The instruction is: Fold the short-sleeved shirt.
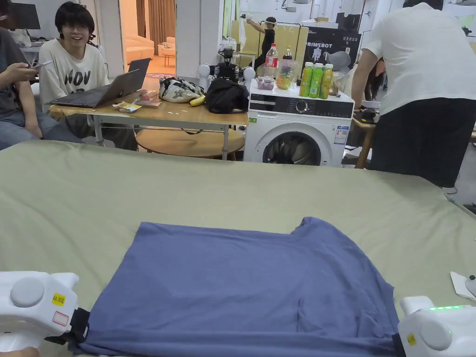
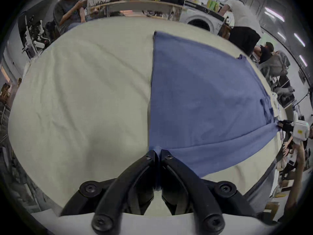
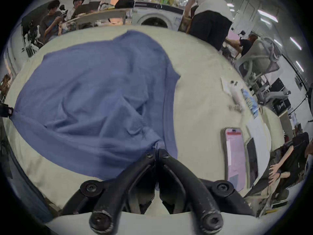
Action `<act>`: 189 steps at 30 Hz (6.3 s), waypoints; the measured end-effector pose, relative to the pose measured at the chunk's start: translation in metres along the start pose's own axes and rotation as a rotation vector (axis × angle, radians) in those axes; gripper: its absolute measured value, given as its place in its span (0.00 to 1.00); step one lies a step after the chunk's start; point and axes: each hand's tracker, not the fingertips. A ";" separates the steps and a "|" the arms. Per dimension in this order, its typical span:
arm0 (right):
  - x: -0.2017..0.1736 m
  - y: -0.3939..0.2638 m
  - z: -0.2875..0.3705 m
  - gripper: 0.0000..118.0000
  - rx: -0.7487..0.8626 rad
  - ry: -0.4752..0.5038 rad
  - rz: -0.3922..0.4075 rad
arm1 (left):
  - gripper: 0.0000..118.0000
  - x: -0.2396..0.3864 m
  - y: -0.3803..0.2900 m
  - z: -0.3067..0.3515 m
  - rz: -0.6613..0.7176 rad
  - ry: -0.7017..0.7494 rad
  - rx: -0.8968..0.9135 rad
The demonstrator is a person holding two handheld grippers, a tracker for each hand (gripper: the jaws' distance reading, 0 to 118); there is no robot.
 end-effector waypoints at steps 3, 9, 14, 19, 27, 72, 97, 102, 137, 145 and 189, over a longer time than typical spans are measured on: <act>-0.002 -0.007 -0.013 0.00 -0.024 0.009 -0.009 | 0.00 0.002 -0.008 -0.009 0.000 0.009 0.013; -0.005 -0.004 0.003 0.44 0.020 -0.040 -0.036 | 0.22 0.002 -0.005 0.009 0.060 0.002 0.058; -0.010 0.009 0.042 0.48 0.189 -0.056 -0.101 | 0.29 0.015 0.001 0.036 0.037 0.024 0.251; -0.021 0.012 0.054 0.48 0.409 -0.048 -0.166 | 0.29 0.034 -0.001 0.050 -0.012 0.021 0.471; -0.052 -0.006 0.068 0.00 0.714 -0.039 -0.206 | 0.02 0.069 -0.022 0.062 -0.095 0.092 0.807; -0.025 -0.013 0.035 0.43 0.237 0.015 -0.149 | 0.01 0.021 -0.027 0.003 0.013 0.099 0.090; 0.005 0.034 0.051 0.03 0.201 0.143 -0.150 | 0.01 0.016 0.028 0.053 0.054 -0.009 0.320; 0.009 0.080 0.042 0.03 0.227 0.132 -0.178 | 0.01 0.014 0.073 0.050 0.063 -0.006 0.356; -0.043 0.132 0.007 0.00 0.576 0.062 -0.212 | 0.18 0.040 0.109 0.010 -0.010 0.000 0.585; -0.072 0.093 0.034 0.00 0.728 0.040 -0.194 | 0.00 0.074 0.061 0.032 -0.082 0.088 0.728; 0.007 0.101 -0.064 0.48 0.141 0.134 -0.167 | 0.00 0.020 0.071 -0.042 0.016 0.056 0.121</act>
